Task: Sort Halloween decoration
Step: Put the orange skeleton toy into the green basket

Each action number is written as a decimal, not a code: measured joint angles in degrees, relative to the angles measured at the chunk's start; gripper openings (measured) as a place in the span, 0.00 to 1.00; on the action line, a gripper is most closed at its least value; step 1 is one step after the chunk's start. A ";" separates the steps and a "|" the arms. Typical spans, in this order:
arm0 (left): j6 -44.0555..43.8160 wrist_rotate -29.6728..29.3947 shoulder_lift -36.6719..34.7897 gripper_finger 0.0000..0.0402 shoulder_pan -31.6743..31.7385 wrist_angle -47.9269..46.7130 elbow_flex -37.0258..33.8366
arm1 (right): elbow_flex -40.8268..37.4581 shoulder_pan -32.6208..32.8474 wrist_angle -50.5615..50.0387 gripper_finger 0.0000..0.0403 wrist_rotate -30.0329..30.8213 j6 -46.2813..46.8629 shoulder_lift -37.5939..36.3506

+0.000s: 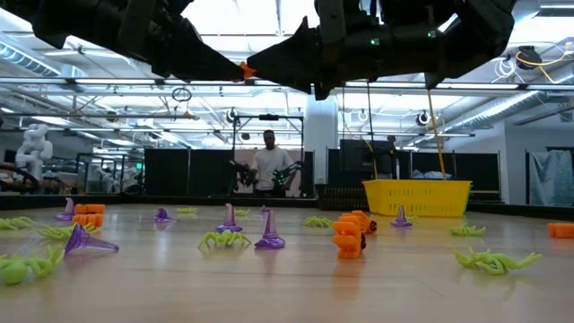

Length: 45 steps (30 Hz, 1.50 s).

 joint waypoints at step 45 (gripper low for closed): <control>-6.12 -0.19 -1.83 0.58 -1.95 -3.52 -0.04 | 0.00 0.00 -7.71 0.00 -0.05 -1.05 -3.10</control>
